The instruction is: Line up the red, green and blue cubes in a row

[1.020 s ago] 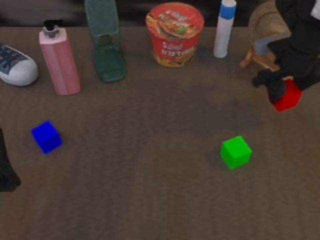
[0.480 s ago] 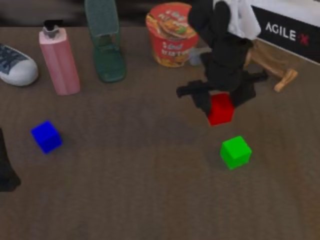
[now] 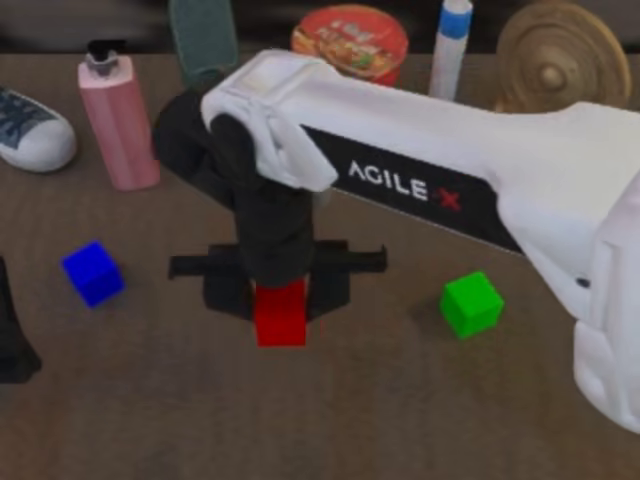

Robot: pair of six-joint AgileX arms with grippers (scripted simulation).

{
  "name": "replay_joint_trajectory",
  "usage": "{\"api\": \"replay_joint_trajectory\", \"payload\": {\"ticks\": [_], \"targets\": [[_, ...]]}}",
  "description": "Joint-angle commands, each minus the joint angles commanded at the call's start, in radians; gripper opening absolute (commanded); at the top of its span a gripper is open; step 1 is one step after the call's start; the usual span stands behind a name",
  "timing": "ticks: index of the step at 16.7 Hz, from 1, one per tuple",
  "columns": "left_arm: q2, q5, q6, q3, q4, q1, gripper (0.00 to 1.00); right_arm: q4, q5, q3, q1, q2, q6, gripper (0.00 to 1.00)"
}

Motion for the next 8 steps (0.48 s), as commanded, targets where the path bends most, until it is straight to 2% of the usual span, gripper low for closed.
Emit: {"api": "replay_joint_trajectory", "payload": {"ticks": [3,8], "targets": [[0.000,0.000,0.000,0.000,0.000,0.000,1.00,-0.006,0.004,0.014,0.065,-0.006,0.079,0.00],[0.000,0.000,0.000,0.000,0.000,0.000,1.00,-0.004,0.003,0.012,0.066,-0.006,0.085,0.00]]}}
